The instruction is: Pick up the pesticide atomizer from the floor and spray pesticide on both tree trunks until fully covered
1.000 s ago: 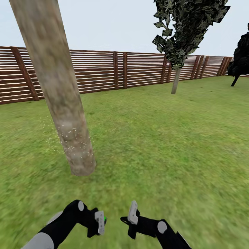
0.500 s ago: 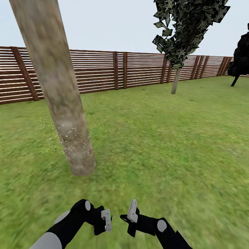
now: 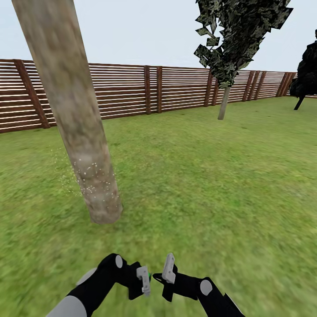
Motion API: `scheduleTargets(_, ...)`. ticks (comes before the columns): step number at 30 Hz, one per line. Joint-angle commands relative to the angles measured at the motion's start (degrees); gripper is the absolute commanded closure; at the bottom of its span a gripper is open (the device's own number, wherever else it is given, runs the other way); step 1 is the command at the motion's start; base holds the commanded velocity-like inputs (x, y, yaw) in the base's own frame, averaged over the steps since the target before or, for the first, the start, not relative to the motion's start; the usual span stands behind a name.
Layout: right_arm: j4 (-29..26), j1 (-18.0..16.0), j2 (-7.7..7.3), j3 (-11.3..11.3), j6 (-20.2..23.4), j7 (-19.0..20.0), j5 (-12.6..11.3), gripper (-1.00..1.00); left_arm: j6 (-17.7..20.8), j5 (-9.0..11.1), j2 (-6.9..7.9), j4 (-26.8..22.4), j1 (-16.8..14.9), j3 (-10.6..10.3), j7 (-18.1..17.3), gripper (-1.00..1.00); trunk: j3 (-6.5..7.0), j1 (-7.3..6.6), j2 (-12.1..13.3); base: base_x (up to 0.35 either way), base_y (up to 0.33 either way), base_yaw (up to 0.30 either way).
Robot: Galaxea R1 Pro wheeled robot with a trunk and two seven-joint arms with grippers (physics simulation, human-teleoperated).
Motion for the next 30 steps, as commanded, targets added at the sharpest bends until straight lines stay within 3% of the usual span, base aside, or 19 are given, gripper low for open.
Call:
scheduleTargets(1, 0.0, 0.0, 0.0, 0.0, 0.0, 0.0, 0.0, 1.0, 0.0, 0.0, -0.06, 0.0, 0.0, 0.0, 0.0, 1.0, 0.0, 0.0, 0.0, 0.0, 0.0, 0.0)
scheduleTargets(11, 0.0, 0.0, 0.0, 0.0, 0.0, 0.0, 0.1, 1.0, -0.5, 0.1, -0.21, 0.0, 0.0, 0.1, -0.4, 1.0, 0.0, 0.0, 0.0, 0.0, 0.0, 0.0)
scheduleTargets(14, 0.0, 0.0, 0.0, 0.0, 0.0, 0.0, 0.1, 1.0, -0.7, 2.7, -0.21, 0.2, 0.0, 0.0, -0.4, 1.0, 0.0, 0.0, 0.0, 0.0, 0.0, 0.0)
scheduleTargets(16, 0.0, 0.0, 0.0, 0.0, 0.0, 0.0, 0.1, 1.0, -0.8, 3.3, -0.15, 0.3, 0.0, -0.1, -0.5, 1.0, 0.0, 0.0, 0.0, 0.0, 0.0, 0.0)
scheduleTargets(26, 0.0, 0.0, -0.09, 0.0, 0.0, 0.0, 0.1, 1.0, -0.8, 3.5, -0.08, 0.4, 0.0, -0.1, -0.5, 1.0, 0.0, 0.0, 0.0, 0.0, 0.0, 0.0)
scheduleTargets(29, 0.0, 0.0, -0.09, 0.0, 0.0, 0.0, 0.1, 1.0, -0.8, 3.1, 1.3, 0.6, 0.0, 0.0, -0.3, 1.0, 0.0, 0.0, 0.0, 0.0, 0.0, 0.0)
scheduleTargets(30, 0.0, 0.0, -0.11, 0.0, 0.0, 0.0, 0.1, 1.0, -0.8, 3.0, 3.09, 0.6, 0.1, 0.0, -0.3, 1.0, 0.0, 0.0, 0.0, 0.0, 0.0, 0.0)
